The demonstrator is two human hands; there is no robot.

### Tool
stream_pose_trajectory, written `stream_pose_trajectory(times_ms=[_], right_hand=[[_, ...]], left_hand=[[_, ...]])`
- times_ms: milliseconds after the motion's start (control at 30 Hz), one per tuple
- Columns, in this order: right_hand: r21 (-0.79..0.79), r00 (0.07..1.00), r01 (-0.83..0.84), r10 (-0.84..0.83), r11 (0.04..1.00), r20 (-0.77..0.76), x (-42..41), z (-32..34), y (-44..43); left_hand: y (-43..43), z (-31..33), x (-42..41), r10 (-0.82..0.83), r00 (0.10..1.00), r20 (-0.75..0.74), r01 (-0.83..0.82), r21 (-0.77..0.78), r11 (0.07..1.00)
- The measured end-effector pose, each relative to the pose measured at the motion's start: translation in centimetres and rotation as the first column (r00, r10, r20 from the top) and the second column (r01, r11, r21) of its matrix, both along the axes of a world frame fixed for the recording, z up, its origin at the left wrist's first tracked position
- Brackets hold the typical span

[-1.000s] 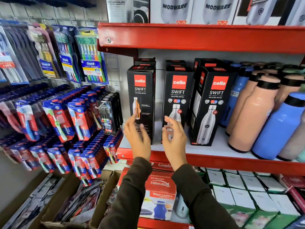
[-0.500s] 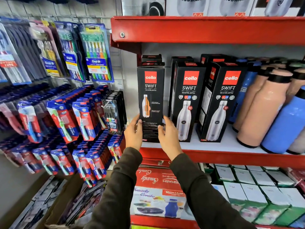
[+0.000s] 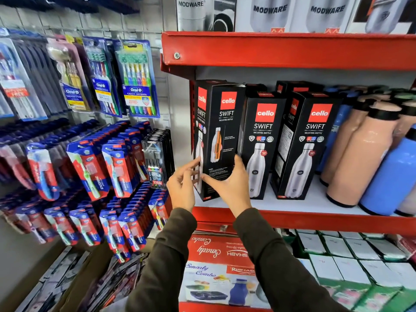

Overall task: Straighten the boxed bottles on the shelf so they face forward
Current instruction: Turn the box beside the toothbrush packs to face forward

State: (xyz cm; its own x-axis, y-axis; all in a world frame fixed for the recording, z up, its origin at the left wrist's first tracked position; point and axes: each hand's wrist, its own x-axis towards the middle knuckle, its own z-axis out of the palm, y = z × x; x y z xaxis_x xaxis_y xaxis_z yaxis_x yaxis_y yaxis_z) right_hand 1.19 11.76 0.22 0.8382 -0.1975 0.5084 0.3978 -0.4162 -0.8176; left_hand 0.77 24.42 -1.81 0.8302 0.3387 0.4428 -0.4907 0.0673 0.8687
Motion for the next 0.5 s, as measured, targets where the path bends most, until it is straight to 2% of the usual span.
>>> stream_pose_trajectory(times_ms=[200, 333, 500], right_hand=[[-0.013, 0.999, -0.044, 0.044, 0.999, -0.031, 0.2, -0.4, -0.3], [-0.046, 0.995, -0.094, 0.092, 0.995, -0.028, 0.3, -0.4, -0.2], [-0.100, 0.974, -0.214, 0.205, 0.972, -0.097, 0.7, -0.5, -0.2]], left_hand=[[1.2, 0.2, 1.4, 0.103, 0.993, 0.059, -0.110, 0.120, 0.987], [2.2, 0.1, 3.5, 0.015, 0.999, -0.047, -0.004, 0.229, 0.973], [2.8, -0.4, 4.2, -0.078, 0.989, -0.124, 0.106, 0.232, 0.967]])
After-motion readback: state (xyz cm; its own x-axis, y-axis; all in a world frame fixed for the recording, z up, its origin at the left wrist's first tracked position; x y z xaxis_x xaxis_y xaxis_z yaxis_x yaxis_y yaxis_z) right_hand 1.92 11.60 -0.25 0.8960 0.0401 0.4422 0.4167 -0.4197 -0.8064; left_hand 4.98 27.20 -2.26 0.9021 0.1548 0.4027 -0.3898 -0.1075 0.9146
